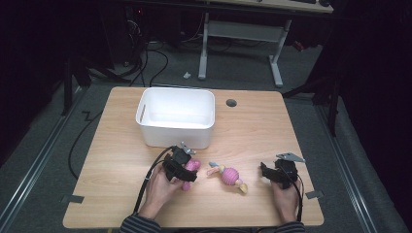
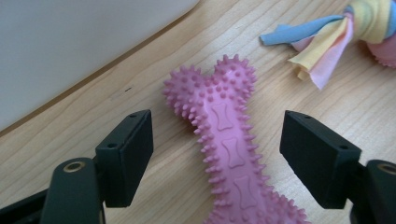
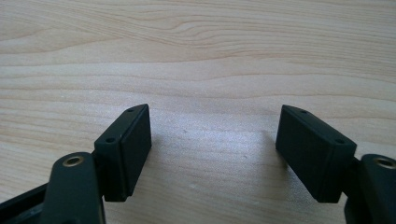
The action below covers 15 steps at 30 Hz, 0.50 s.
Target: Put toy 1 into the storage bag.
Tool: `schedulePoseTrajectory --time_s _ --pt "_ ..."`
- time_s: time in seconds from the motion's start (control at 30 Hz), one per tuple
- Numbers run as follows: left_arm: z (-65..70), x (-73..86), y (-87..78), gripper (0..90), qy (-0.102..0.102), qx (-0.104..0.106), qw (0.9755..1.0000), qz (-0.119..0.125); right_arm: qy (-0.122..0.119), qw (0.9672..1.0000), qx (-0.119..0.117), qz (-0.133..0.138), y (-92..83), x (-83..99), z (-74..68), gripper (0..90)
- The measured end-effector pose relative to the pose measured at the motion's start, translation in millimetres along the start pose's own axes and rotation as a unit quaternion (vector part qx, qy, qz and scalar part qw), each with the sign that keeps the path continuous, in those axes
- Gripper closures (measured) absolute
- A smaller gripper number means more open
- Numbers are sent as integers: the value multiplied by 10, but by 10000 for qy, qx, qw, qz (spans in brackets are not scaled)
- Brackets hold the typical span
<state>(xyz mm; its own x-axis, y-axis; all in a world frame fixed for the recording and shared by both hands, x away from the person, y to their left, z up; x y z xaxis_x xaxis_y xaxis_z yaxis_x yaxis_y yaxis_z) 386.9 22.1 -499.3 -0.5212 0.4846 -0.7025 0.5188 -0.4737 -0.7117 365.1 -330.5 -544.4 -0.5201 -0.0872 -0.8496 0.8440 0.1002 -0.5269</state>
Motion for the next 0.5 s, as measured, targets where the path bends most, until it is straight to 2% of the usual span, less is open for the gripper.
schedulePoseTrajectory --time_s 0.13,0.3,0.5 --pt "-30 14 37 277 -101 -38 9999 -53 -2 10000 2 -9 0 -1 0 265" --pt "-8 61 98 283 -201 30 9998 -68 -5 10000 -26 -4 2 -1 -5 265" --pt "17 94 179 315 -203 1 9996 -198 -13 10000 -41 -1 2 -2 -6 265"
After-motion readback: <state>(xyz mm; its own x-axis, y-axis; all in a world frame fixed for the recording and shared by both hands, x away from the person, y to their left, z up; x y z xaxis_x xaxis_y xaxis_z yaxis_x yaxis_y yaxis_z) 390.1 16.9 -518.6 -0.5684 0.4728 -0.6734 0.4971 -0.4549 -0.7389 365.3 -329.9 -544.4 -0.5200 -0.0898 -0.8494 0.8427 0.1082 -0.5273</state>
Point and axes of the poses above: each handheld gripper's, and its own axes: y roughly forward along the jaws, x roughly out of its underside, z roughly to its right, the point moved 2 cm from there along y, roughly forward along the jaws, and after that the axes turned 12 degrees about z, right-handed, at the moved point
